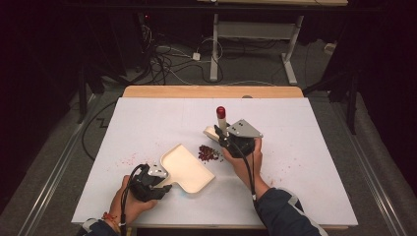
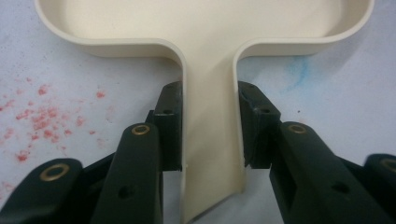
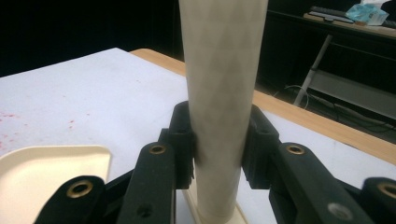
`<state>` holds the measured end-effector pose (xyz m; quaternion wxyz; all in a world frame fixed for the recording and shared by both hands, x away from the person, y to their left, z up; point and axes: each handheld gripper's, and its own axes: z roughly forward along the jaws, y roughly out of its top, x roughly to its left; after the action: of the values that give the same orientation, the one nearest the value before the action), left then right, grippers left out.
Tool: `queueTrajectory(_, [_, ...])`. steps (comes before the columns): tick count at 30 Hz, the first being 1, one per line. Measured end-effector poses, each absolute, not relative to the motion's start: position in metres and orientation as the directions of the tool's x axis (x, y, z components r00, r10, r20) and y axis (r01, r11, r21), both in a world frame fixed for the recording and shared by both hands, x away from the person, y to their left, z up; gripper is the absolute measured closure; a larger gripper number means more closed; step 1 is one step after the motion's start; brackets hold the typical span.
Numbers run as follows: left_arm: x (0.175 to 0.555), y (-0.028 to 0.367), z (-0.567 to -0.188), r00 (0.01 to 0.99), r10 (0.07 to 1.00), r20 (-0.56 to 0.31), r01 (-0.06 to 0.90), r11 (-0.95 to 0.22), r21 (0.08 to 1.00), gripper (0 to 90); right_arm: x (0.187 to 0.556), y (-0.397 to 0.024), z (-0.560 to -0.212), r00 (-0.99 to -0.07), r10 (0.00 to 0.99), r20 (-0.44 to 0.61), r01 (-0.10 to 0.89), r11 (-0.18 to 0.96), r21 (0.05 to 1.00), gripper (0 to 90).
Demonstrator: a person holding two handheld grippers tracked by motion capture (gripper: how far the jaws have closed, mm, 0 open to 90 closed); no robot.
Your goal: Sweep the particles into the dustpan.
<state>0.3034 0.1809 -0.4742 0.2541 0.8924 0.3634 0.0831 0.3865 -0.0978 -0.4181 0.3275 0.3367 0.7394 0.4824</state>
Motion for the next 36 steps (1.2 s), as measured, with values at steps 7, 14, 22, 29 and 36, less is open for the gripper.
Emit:
queueTrajectory(7, [0.305,0.178,-0.472,0.717,0.697,-0.032,0.611,-0.605,0.51,63.7,0.376,-0.087,-0.418,-0.603,0.791,-0.102,0.197,0.271,0.942,69.8])
queueTrajectory(14, [0.306,0.175,-0.468,0.704,0.709,-0.042,0.623,-0.589,0.515,63.6,0.362,-0.079,-0.417,-0.656,0.752,-0.068,0.208,0.266,0.941,70.0])
queueTrajectory(22, [0.309,0.171,-0.468,0.694,0.718,-0.051,0.637,-0.581,0.507,63.5,0.348,-0.069,-0.418,-0.691,0.72,-0.072,0.197,0.283,0.938,69.7])
queueTrajectory(29, [0.309,0.168,-0.47,0.685,0.727,-0.048,0.643,-0.573,0.508,63.5,0.335,-0.059,-0.415,-0.728,0.681,-0.077,0.173,0.291,0.941,70.2])
queueTrajectory(36, [0.308,0.171,-0.468,0.695,0.718,-0.049,0.636,-0.58,0.509,63.5,0.333,-0.059,-0.412,-0.74,0.667,-0.087,0.155,0.296,0.943,70.5])
